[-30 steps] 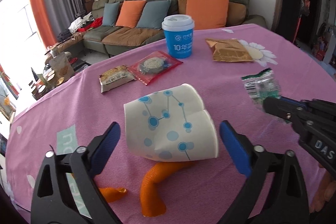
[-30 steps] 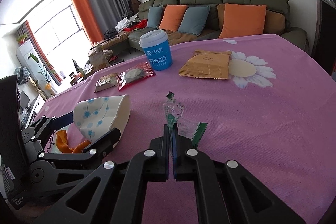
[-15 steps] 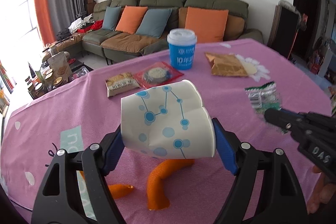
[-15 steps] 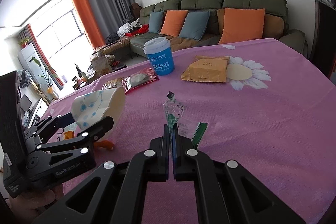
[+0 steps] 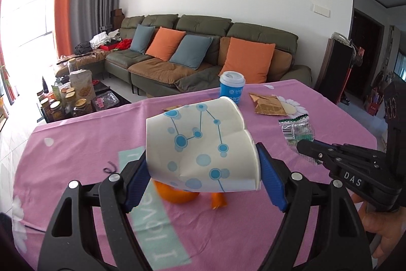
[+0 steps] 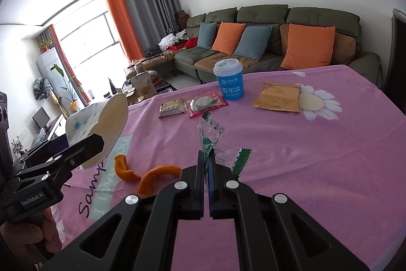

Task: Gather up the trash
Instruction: 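Carry the paper cup and plastic wrapper to the teal bin and open both tools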

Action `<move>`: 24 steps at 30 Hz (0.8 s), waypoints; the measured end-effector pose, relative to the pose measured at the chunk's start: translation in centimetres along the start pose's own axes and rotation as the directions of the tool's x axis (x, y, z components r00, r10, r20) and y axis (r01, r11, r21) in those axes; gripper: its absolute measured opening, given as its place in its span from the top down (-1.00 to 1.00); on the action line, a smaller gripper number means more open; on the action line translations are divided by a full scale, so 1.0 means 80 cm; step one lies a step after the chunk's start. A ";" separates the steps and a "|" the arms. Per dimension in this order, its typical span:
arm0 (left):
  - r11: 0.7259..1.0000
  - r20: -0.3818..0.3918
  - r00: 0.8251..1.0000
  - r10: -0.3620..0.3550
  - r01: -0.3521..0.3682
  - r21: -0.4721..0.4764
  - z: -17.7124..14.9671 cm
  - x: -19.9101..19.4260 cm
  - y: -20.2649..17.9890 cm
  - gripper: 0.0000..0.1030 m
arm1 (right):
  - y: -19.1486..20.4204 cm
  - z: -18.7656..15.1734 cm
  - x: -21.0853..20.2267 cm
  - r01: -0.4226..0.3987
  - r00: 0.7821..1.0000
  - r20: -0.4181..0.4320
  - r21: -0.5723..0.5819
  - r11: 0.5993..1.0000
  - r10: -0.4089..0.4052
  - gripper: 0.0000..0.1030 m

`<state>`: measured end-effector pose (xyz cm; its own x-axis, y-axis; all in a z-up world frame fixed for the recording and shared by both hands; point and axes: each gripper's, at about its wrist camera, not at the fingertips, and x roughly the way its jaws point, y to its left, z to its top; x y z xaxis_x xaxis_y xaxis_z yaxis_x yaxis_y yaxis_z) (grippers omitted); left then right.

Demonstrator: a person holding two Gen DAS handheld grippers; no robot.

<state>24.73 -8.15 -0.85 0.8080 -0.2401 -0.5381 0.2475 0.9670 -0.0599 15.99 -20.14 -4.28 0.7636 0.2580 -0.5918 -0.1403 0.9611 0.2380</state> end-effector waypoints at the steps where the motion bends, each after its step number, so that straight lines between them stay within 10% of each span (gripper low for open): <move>1: 1.000 0.005 1.000 0.011 -0.011 -0.002 -0.004 -0.010 0.005 -0.49 | 0.008 0.000 -0.002 -0.008 1.000 0.002 -0.008 1.000 0.008 0.97; 24: 0.924 0.059 0.943 0.328 -0.307 -0.227 -0.116 -0.260 0.209 -0.49 | 0.248 -0.033 -0.032 -0.316 0.948 -0.061 -0.264 0.911 0.311 0.97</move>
<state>7.15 13.82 1.54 0.8747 0.0857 -0.4771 -0.1409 0.9867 -0.0811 9.57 -1.48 -0.07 0.6423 0.5498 -0.5341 -0.5354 0.8204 0.2006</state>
